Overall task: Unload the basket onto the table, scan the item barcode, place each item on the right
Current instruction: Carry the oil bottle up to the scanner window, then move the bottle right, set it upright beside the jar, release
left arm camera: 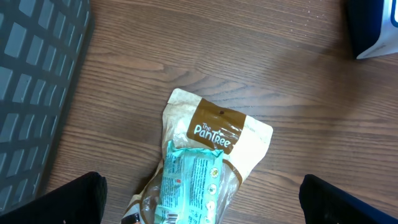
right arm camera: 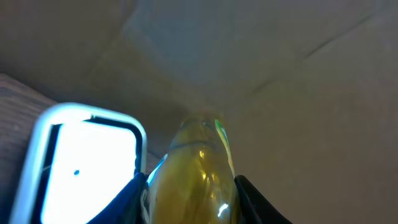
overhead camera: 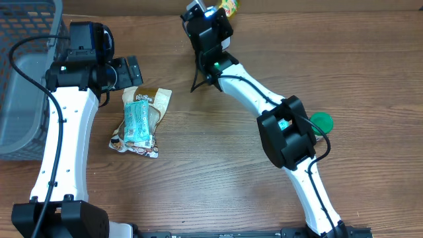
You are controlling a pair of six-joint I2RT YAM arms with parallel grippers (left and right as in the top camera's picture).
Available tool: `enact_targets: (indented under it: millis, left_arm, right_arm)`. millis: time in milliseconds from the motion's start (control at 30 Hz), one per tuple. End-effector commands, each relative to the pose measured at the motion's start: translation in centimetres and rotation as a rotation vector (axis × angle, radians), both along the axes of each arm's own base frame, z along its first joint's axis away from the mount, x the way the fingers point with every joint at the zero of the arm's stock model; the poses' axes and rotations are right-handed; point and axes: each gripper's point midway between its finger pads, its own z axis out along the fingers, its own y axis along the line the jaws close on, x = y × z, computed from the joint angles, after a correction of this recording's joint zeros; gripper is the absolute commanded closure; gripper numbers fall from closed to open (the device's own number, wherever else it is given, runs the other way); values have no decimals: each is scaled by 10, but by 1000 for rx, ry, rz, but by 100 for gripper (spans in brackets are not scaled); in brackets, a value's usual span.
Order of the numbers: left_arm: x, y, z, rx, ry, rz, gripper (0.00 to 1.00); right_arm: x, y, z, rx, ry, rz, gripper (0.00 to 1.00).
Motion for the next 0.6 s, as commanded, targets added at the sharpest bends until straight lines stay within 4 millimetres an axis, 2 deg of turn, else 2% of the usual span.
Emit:
enact_targets:
  millis: [0,167,300,367,400,567]
  left_arm:
    - [4,-4,7,-7,-19,-4,1]
    - [4,-4,7,-7,-19,-4,0]
    - [4,-4,7,-7,-19,-4,0]
    - [4,-4,7,-7,-19,-4,0]
    - [4,-4,7,-7,-19,-4,0]
    - [4,-4,7,-7,-19,-4,1]
  right_arm:
    - [-15,4,70,76,-147,-71,82]
    - [-42,-2,141,124,-223,-108,88]
    - [-66,-6,176,174,-178,-70,88]
    - [-80,-9,182,219,-118,-38,88]
    - [-97,-9,182,288,-26,11,88]
    - [-145,-23,173,527,240,81,87]
